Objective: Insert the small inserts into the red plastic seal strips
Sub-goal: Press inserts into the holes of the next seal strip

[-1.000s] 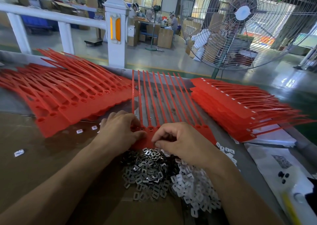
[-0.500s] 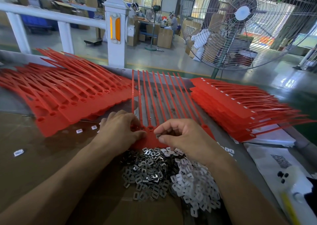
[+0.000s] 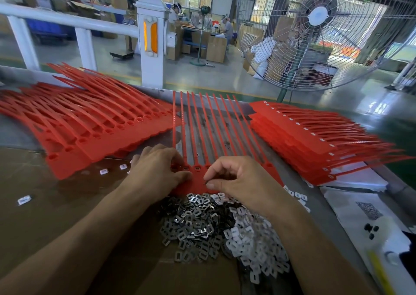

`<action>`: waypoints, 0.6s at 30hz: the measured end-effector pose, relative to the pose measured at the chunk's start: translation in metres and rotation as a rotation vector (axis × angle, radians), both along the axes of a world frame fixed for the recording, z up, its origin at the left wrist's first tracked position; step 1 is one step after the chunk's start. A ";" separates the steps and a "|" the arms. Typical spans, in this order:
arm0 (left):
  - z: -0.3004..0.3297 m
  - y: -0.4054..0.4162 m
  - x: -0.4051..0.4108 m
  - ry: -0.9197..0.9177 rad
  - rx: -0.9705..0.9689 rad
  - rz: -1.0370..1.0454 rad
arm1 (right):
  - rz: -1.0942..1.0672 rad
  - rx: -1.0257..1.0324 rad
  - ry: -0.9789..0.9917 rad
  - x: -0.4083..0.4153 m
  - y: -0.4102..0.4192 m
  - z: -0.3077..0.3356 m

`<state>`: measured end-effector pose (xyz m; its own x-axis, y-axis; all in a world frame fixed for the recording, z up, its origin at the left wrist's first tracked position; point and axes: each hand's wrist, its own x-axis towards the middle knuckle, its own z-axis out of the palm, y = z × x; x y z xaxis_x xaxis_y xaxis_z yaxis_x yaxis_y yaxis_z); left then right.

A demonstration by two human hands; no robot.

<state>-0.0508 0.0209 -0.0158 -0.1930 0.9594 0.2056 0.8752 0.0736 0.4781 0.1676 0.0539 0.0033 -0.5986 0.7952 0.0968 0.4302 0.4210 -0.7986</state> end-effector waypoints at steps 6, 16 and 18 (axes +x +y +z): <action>0.000 0.000 0.000 0.000 -0.007 -0.002 | -0.024 0.026 -0.035 0.003 0.001 -0.001; -0.001 0.000 0.000 -0.012 0.000 -0.002 | -0.087 0.060 -0.011 0.003 0.003 -0.001; -0.001 0.001 -0.001 -0.015 -0.004 -0.004 | -0.133 0.065 0.019 0.004 0.004 -0.001</action>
